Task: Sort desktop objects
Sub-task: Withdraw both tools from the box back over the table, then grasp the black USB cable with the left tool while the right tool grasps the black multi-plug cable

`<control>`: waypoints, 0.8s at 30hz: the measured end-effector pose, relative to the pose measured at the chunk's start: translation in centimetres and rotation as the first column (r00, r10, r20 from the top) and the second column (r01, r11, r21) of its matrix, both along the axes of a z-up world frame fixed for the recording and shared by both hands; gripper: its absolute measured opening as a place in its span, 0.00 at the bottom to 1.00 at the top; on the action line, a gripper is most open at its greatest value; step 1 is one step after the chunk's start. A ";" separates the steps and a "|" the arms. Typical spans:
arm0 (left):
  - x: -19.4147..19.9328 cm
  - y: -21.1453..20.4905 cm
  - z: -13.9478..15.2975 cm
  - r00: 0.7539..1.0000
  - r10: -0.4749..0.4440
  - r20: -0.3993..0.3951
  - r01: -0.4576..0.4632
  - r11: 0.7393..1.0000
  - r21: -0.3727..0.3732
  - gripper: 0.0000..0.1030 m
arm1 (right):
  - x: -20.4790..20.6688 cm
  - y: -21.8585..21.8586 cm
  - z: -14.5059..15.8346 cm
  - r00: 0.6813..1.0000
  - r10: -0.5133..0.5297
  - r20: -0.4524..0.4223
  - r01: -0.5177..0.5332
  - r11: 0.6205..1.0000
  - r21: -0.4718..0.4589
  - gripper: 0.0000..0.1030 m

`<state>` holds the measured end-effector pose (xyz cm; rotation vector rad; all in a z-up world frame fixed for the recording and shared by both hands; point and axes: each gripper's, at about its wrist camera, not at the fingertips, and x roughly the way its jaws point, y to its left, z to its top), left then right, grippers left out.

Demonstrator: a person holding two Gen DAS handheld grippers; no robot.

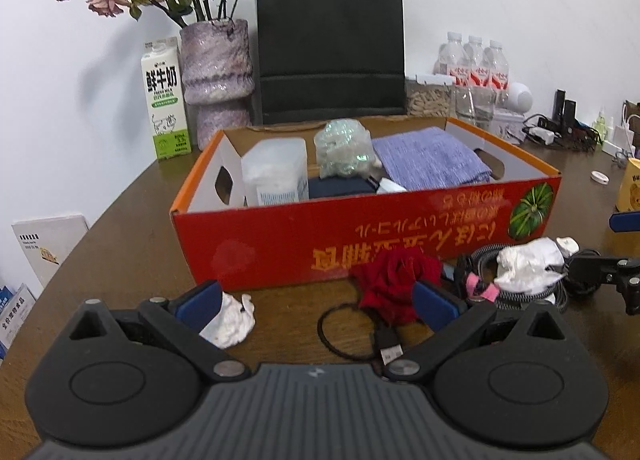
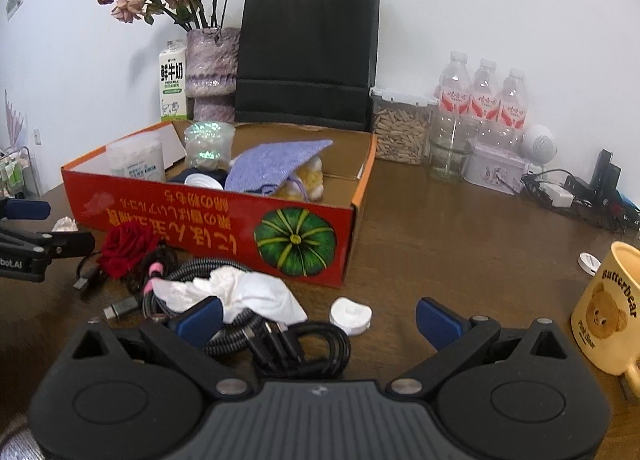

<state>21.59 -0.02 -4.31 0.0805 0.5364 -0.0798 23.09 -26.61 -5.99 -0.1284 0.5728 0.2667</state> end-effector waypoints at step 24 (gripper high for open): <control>1.5 0.3 -2.0 0.987 -0.012 -0.158 0.007 0.999 -0.031 1.00 | 1.0 -0.4 -2.2 0.992 0.009 -0.127 -0.006 1.000 0.030 1.00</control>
